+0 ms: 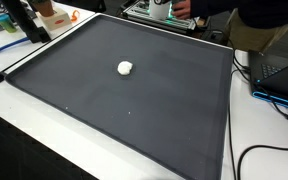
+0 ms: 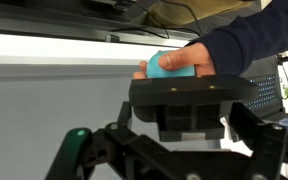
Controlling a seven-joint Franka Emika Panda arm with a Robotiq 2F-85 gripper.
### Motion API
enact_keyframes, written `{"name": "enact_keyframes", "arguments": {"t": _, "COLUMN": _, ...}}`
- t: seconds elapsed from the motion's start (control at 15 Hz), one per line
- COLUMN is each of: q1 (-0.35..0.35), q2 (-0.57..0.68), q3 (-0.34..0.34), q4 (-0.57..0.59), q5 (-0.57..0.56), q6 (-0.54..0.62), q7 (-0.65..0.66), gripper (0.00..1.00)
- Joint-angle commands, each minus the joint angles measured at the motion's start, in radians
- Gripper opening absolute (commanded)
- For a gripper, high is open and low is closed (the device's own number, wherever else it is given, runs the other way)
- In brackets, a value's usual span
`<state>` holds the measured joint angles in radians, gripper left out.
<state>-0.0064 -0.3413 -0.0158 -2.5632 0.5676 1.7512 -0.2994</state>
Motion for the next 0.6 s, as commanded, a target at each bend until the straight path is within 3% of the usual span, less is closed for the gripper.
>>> {"name": "enact_keyframes", "arguments": {"t": 0.0, "q1": 0.019, "q2": 0.018, "q3": -0.008, "q4": 0.010, "q5": -0.004, "q6": -0.006, "q7": 0.004, "gripper": 1.00}}
{"name": "enact_keyframes", "arguments": {"t": 0.2, "q1": 0.028, "q2": 0.022, "q3": -0.004, "q4": 0.012, "q5": -0.004, "q6": -0.008, "q7": 0.007, "gripper": 1.00}}
{"name": "enact_keyframes", "arguments": {"t": 0.53, "q1": 0.036, "q2": 0.030, "q3": -0.003, "q4": 0.018, "q5": -0.005, "q6": -0.011, "q7": 0.010, "gripper": 0.77}}
